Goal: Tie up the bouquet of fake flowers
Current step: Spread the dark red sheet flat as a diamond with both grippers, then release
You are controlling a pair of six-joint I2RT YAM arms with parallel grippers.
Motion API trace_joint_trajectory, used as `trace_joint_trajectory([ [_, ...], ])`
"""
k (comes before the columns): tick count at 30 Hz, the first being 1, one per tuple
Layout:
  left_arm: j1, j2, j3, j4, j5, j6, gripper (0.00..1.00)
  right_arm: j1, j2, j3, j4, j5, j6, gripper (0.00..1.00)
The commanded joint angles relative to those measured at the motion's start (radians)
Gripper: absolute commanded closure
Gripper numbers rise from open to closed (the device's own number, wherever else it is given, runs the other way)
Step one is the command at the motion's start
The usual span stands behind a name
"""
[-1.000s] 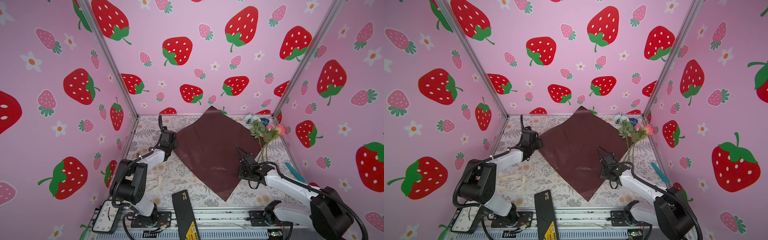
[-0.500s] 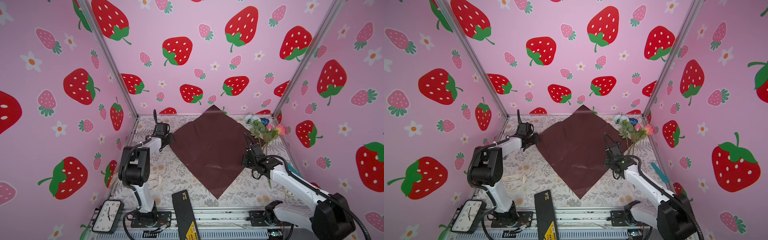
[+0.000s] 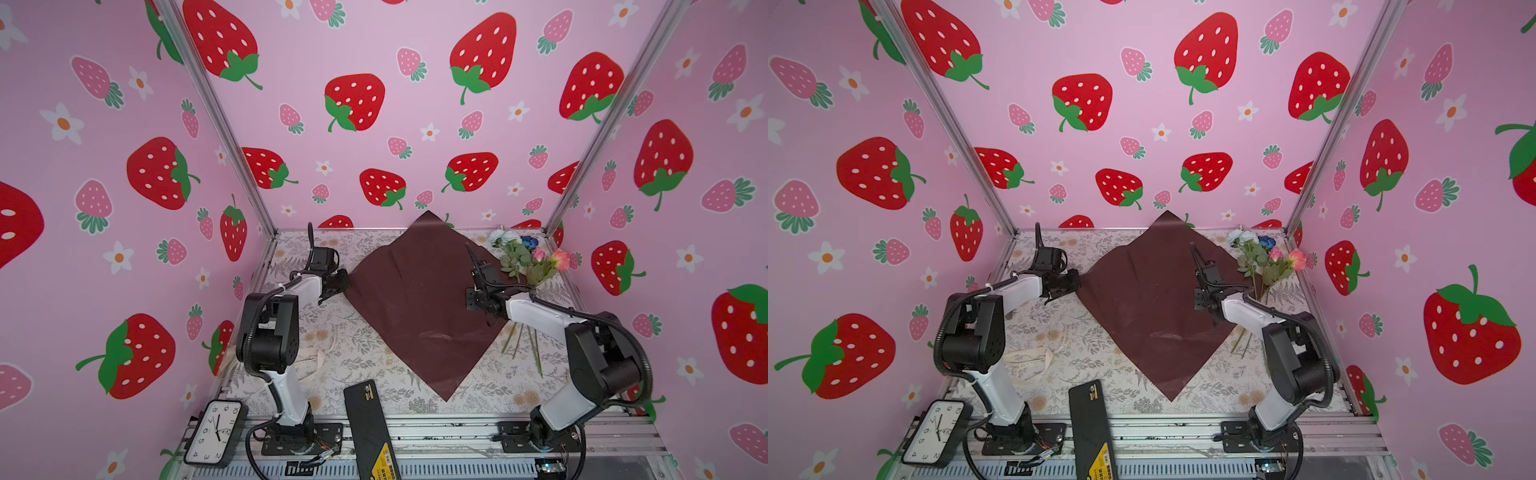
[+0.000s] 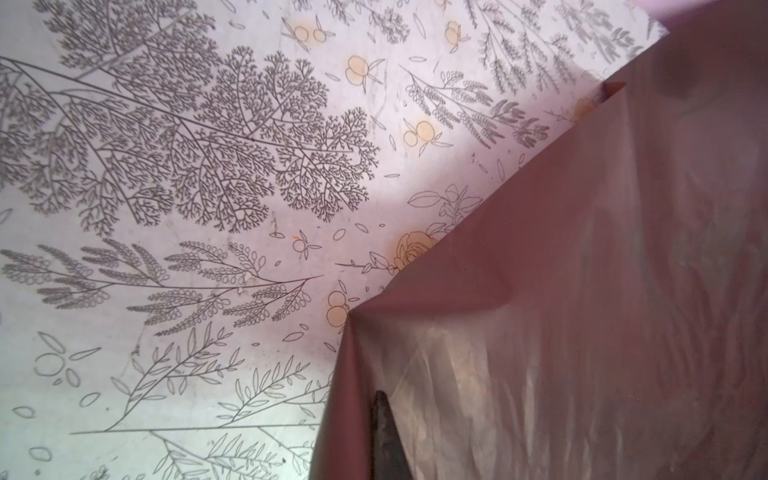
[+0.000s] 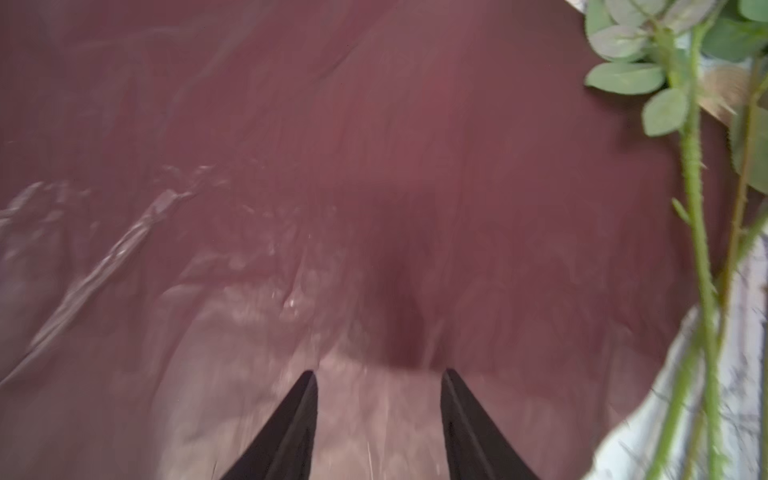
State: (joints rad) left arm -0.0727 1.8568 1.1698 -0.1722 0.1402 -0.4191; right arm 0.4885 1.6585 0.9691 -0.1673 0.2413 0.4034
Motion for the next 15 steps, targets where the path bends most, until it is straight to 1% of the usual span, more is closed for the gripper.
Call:
trace_joint_trajectory([
  [1,0.001,-0.020,0.012,-0.044,0.016,-0.003,1.00,-0.002,0.078,0.035,0.007,0.008,-0.042,0.49],
  [3,0.002,-0.025,0.010,-0.055,0.018,-0.001,1.00,-0.002,0.111,0.027,0.007,-0.008,-0.029,0.49],
  [6,0.009,-0.031,0.010,-0.081,0.041,0.002,1.00,-0.002,0.121,-0.021,0.008,-0.033,0.006,0.49],
  [10,0.020,-0.047,0.001,-0.116,0.041,0.011,1.00,0.001,0.092,-0.118,0.015,-0.092,0.053,0.49],
  [15,0.027,-0.070,-0.043,-0.105,0.036,-0.008,1.00,0.014,0.033,-0.234,-0.005,-0.113,0.118,0.49],
])
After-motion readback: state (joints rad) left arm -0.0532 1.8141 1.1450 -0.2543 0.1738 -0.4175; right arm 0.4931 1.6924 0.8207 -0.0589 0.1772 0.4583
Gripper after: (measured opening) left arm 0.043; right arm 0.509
